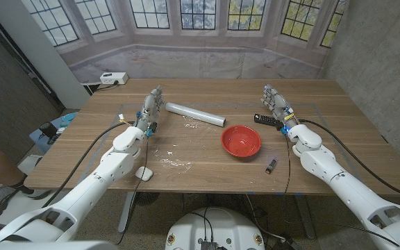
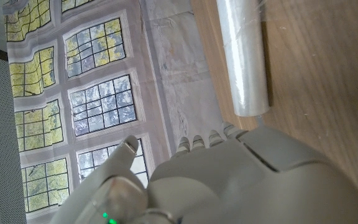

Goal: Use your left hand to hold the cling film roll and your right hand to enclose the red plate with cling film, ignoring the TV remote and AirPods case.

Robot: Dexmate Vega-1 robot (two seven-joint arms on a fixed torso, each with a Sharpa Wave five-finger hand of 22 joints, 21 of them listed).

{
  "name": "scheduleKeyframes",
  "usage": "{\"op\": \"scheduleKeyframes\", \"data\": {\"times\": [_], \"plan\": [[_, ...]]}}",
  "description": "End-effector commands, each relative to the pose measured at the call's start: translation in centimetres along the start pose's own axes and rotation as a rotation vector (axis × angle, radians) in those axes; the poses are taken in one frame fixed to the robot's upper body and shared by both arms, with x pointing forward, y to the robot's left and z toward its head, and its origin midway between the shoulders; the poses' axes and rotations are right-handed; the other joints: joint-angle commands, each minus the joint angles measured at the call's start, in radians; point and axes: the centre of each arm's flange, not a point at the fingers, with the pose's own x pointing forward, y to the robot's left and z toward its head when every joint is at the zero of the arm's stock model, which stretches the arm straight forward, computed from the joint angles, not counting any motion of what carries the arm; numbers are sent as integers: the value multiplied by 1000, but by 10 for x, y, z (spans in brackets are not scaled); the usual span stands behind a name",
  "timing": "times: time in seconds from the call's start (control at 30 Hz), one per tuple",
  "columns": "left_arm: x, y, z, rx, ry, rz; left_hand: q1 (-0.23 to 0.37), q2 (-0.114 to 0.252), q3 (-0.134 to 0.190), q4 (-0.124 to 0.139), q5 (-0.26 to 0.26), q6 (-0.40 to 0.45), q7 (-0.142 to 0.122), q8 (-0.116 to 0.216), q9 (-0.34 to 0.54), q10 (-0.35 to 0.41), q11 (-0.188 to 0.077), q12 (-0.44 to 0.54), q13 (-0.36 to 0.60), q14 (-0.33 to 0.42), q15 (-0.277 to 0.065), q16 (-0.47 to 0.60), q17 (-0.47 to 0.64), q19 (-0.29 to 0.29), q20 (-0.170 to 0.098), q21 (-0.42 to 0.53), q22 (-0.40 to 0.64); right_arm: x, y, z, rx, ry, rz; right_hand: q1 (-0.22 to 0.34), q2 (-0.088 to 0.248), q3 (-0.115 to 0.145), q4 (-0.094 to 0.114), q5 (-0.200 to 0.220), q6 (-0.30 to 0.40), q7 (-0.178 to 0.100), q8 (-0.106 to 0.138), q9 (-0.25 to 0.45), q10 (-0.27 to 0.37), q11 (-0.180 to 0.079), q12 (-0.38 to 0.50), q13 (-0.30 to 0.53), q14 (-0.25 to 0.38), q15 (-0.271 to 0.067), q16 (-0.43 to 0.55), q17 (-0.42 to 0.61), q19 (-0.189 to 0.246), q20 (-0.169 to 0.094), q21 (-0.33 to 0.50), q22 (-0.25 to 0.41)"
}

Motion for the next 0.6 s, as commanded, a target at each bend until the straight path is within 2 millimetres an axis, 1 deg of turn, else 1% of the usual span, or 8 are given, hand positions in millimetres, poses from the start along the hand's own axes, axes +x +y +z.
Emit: {"op": "scheduleKeyframes", "data": {"times": [0.03,0.23,0.6], "plan": [[0,-3,-2,43,16,-6,7,7,8,-3,5,3,2,6,3,-20,1,7,3,-48,0,6,1,6,1,7,2,2,-4,-4,0,6,-5,12,1,8,-3,4,11,3,6,2,2,-5,6,2,2,-59,5,2,8,-49,7,4],[1,-2,-1,68,27,-13,11,6,10,-9,4,3,1,4,3,-17,-1,7,3,-47,-2,4,1,10,0,6,1,3,-5,-7,7,6,-11,14,0,9,-7,3,12,6,6,2,1,-1,6,2,2,-57,6,1,8,-49,7,4],[4,1,11,159,30,-47,21,3,14,-20,3,-4,-3,0,3,-20,-3,3,3,-47,-3,1,1,15,1,3,1,7,-10,-10,12,2,-22,21,1,13,-16,2,15,10,7,2,1,1,7,2,1,-56,6,0,8,-50,7,4]]}}
